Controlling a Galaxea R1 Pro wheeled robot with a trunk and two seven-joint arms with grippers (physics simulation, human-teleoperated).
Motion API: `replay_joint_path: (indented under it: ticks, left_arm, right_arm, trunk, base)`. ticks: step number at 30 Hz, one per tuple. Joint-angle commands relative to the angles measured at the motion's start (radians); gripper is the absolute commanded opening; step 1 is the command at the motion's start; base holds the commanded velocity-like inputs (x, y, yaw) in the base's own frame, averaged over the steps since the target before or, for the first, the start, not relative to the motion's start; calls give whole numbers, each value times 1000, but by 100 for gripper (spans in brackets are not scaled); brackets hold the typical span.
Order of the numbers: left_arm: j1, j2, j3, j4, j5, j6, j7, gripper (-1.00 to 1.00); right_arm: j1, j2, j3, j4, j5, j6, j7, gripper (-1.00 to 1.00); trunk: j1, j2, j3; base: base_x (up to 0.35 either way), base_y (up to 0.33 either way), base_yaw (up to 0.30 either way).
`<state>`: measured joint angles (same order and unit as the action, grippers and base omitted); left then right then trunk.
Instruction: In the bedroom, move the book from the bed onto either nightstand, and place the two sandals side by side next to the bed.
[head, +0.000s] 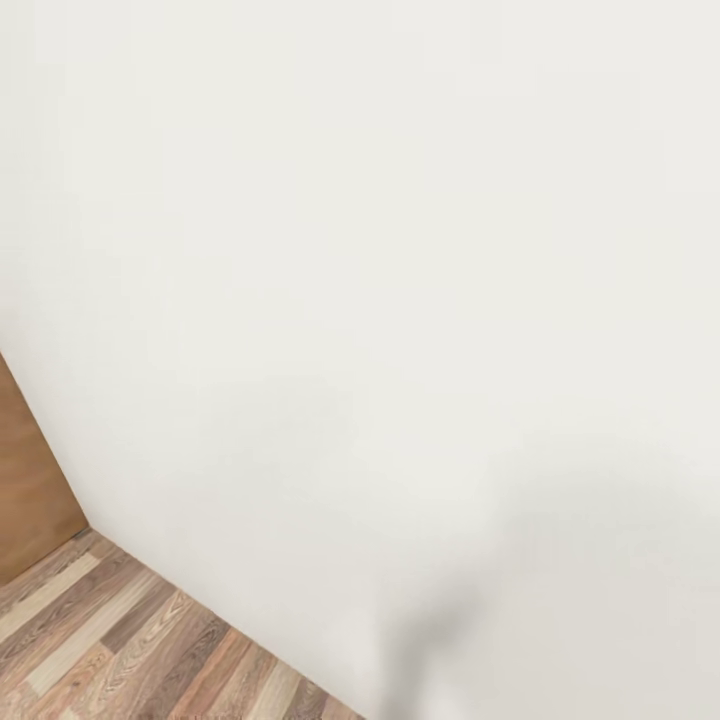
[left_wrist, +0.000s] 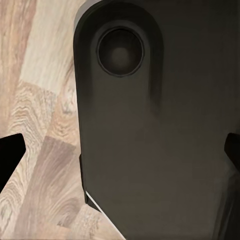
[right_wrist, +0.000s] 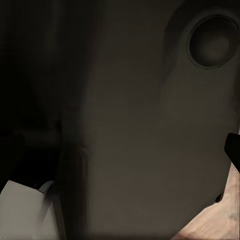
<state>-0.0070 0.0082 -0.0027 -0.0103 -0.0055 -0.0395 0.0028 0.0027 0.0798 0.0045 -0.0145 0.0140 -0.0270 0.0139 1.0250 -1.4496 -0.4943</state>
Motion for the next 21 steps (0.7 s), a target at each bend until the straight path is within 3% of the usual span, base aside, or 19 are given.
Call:
replay_joint_path:
  ticks: [1,21]
  left_arm:
    - [-1,0,0,1,-1,-3,0,100]
    - [-1,0,0,1,-1,-3,0,100]
  right_arm:
    - [0,0,0,-1,1,-2,1,100]
    - [0,0,2,-1,1,-2,1,100]
  trunk:
    - [0,0,-1]
    - [0,0,-1]
  base:
    - [0,0,288]
    - [0,0,289]
